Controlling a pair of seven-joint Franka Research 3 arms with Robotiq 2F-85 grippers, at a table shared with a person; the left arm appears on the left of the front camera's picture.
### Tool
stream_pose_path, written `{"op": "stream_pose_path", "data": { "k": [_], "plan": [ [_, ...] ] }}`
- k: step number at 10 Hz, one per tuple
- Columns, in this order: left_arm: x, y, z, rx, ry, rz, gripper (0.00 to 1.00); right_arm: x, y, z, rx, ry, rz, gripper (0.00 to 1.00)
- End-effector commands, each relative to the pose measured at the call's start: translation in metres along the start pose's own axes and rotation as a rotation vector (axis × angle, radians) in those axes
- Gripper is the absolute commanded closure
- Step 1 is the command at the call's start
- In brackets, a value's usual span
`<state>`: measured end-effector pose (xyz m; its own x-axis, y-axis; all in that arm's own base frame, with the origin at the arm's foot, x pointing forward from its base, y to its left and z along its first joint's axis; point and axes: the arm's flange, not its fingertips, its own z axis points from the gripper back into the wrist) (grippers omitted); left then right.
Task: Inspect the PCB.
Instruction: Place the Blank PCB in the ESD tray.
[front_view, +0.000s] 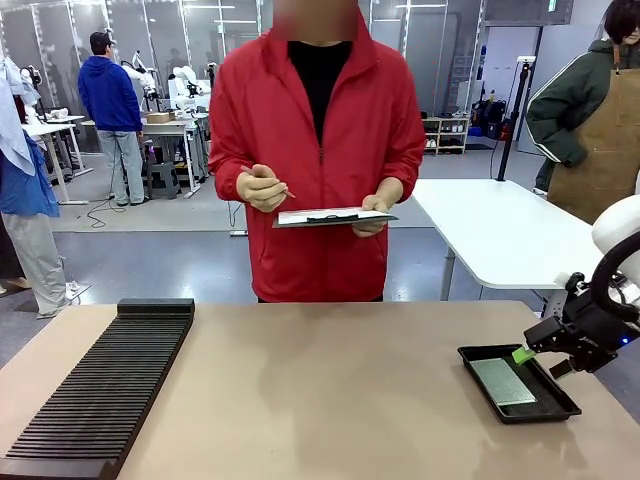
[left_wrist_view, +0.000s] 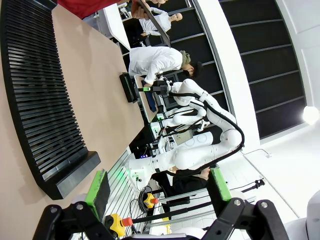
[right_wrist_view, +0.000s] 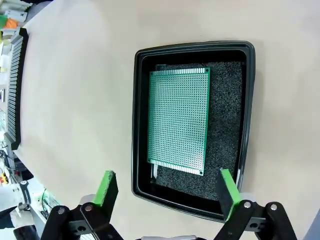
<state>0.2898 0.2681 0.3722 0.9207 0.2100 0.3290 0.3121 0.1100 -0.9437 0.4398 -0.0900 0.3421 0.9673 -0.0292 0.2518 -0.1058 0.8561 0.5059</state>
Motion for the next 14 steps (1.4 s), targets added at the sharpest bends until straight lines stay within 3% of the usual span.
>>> {"op": "stream_pose_path", "data": {
  "k": [1, 4, 6, 9, 12, 14],
  "plan": [
    [-0.001, -0.003, 0.002, 0.014, 0.017, -0.006, 0.0, 0.004, -0.001, -0.003, 0.003, -0.013, 0.007, 0.0],
    [-0.001, -0.003, 0.002, 0.014, 0.017, -0.006, 0.0, 0.0, 0.0, 0.0, 0.0, 0.0, 0.0, 0.04],
    [-0.001, -0.003, 0.002, 0.014, 0.017, -0.006, 0.0, -0.016, 0.033, 0.064, 0.129, 0.006, 0.041, 0.0],
    [-0.001, -0.003, 0.002, 0.014, 0.017, -0.006, 0.0, -0.053, 0.048, 0.13, 0.37, 0.025, -0.003, 0.0],
    [-0.001, -0.003, 0.002, 0.014, 0.017, -0.006, 0.0, -0.095, 0.024, 0.179, 0.8, 0.063, -0.049, 0.0],
    [-0.001, -0.003, 0.002, 0.014, 0.017, -0.006, 0.0, -0.126, 0.002, 0.192, 0.886, 0.034, -0.057, 0.0]
  ]
}}
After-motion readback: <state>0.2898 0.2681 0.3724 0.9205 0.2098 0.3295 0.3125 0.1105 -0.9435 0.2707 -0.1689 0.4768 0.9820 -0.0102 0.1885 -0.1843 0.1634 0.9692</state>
